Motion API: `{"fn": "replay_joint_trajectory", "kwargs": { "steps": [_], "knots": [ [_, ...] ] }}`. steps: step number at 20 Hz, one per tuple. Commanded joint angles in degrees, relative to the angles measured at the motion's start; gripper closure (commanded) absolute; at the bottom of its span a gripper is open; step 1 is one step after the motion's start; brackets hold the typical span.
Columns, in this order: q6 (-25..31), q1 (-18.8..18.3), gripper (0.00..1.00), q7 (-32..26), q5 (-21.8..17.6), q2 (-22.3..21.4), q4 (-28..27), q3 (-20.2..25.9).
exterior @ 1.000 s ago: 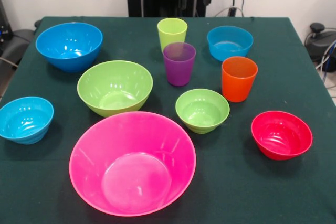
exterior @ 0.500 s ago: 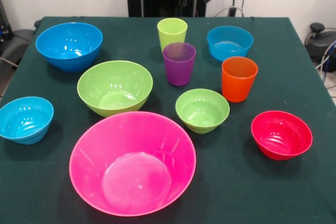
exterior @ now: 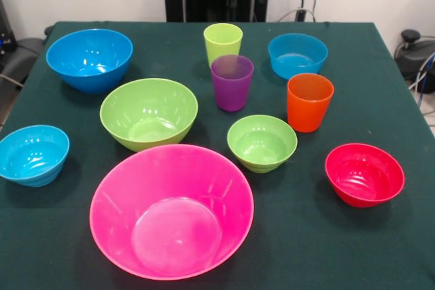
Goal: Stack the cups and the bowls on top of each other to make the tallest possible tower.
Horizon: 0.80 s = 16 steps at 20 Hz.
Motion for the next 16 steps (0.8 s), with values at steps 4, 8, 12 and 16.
{"fn": "replay_joint_trajectory", "kwargs": {
  "steps": [4,8,12,16],
  "knots": [
    [-5.96,-1.16,0.00,-0.08,-2.18,4.45,3.54,3.77],
    [-7.51,-0.70,0.00,1.10,-2.76,5.10,3.82,3.30],
    [-8.93,0.13,0.00,2.41,-3.24,6.13,3.68,2.48],
    [-11.61,2.10,0.00,4.65,-4.18,7.75,2.82,1.22]
  ]
}}
